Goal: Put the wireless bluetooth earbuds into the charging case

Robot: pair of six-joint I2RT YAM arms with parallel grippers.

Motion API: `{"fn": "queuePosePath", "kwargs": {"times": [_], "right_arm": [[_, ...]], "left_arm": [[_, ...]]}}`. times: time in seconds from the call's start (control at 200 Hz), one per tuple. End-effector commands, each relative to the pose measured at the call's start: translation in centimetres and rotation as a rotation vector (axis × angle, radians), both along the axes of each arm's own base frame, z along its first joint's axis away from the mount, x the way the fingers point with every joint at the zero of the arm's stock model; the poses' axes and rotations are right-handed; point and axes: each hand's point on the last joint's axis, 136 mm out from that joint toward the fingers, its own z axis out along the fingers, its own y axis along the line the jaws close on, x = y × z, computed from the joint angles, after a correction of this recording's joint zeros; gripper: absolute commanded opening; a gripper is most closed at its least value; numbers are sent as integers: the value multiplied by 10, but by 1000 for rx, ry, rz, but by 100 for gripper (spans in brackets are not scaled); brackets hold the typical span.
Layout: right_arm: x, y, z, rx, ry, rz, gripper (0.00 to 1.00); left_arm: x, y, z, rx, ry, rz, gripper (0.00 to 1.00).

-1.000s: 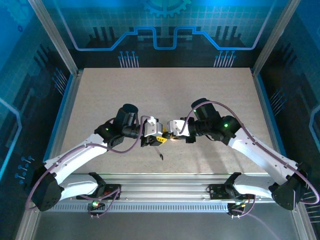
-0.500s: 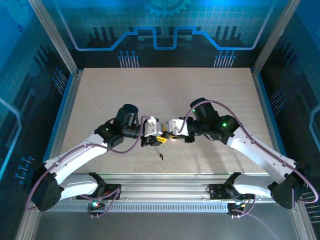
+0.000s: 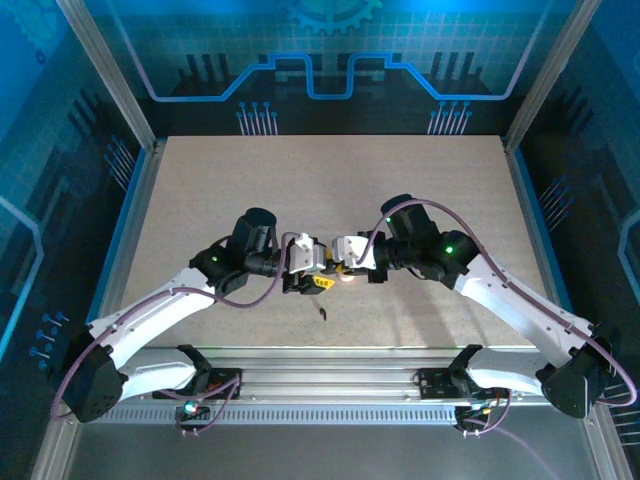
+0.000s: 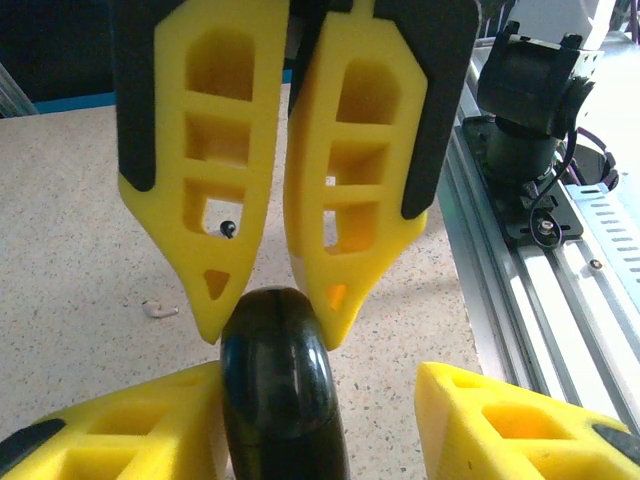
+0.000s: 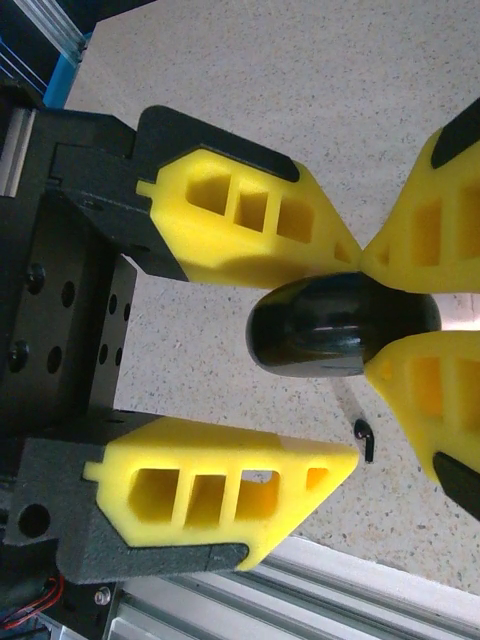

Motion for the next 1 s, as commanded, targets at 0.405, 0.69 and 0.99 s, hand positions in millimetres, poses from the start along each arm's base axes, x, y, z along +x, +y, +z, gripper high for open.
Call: {"fn": "queuePosePath", "kwargs": {"times": [0.405,0.69,0.99], "right_arm": [[-5,0,10,42,-12,1,10],[-7,-1,13,49,-8,5,10],[-5,0,15,52,-14,0,11]], "left_arm": [[-9,-4,-6,6,-7,-46,45],[-8,-1,-6,7,-10,-19,37],[-8,-1,-4,6,-19,-21,23]]}}
